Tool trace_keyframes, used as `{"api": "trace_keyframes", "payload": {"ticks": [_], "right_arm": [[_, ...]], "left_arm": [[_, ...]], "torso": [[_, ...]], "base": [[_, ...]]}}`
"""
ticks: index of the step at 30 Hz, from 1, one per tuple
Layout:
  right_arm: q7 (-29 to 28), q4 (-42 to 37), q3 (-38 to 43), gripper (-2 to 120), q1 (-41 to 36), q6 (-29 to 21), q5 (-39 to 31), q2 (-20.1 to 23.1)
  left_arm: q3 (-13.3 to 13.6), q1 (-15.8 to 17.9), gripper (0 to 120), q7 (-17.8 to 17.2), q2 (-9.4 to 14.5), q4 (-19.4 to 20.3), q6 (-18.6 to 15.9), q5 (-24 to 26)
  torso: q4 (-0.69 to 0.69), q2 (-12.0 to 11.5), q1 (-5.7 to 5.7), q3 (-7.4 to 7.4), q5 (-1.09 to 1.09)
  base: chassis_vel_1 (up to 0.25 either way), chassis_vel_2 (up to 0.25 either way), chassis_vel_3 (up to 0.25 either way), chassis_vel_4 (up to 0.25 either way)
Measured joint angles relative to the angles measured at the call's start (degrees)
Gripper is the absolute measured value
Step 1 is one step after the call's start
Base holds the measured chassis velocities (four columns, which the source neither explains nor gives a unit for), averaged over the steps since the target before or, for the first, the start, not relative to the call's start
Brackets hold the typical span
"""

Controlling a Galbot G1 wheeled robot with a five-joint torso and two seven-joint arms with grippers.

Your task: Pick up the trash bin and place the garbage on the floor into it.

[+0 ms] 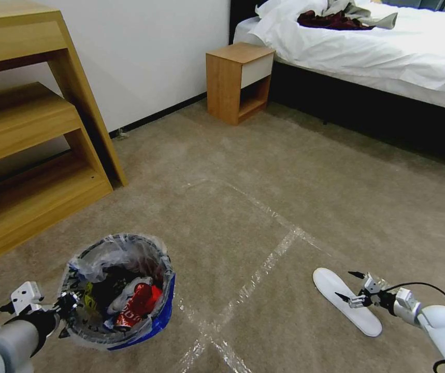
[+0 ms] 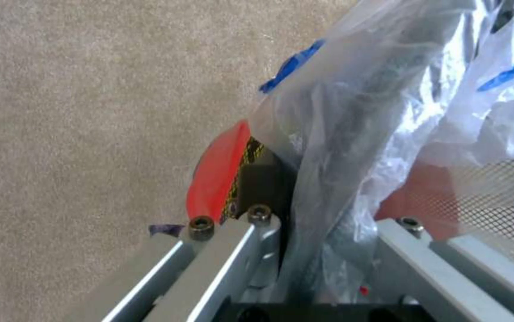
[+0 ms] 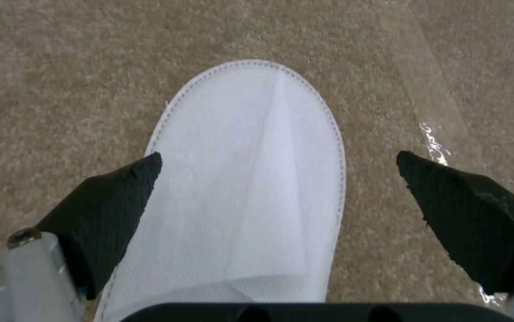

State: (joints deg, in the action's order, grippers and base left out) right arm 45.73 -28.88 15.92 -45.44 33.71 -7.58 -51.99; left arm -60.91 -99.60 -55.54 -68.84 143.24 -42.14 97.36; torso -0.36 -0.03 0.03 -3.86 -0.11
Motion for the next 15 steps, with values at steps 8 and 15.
{"api": "trace_keyframes", "payload": {"ticks": [8, 15], "right_arm": [[-1.0, 0.4, 1.1, 100, -0.7, -0.5, 0.6, -0.9], [-1.9, 0.3, 2.5, 100, -2.4, -0.8, 0.9, -1.6]], "left_arm": [[0.2, 0.1, 0, 0.0, 0.3, 0.0, 0.0, 0.0], [0.2, 0.1, 0, 0.0, 0.7, 0.0, 0.0, 0.0]], "torso": [[-0.01, 0.0, 0.00, 0.00, 0.00], [-0.01, 0.0, 0.00, 0.00, 0.00]], "base": [[0.000, 0.000, 0.000, 0.000], [0.000, 0.000, 0.000, 0.000]]}}
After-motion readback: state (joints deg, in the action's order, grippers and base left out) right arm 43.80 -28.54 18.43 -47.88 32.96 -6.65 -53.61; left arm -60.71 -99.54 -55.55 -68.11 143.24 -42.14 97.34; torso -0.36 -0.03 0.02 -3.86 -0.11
